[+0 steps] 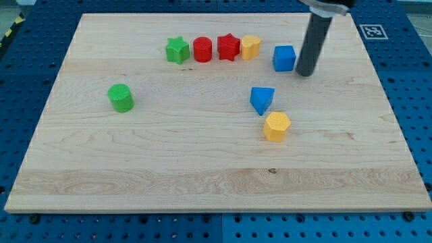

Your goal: Place the cube below the red star

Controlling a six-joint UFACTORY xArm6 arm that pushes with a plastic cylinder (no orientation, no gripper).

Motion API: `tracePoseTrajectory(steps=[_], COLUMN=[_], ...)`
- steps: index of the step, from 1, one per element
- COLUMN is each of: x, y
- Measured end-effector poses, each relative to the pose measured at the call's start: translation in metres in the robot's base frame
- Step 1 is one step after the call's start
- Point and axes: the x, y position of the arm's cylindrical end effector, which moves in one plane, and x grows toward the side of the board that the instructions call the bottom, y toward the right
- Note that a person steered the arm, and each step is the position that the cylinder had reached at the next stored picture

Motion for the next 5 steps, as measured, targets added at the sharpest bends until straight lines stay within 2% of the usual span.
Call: tracePoseTrajectory(steps=[1, 3, 4, 5], x=[-0.003, -0.076, -0.081, -0.059], y=[0.040, -0.045, -0.049, -0.049])
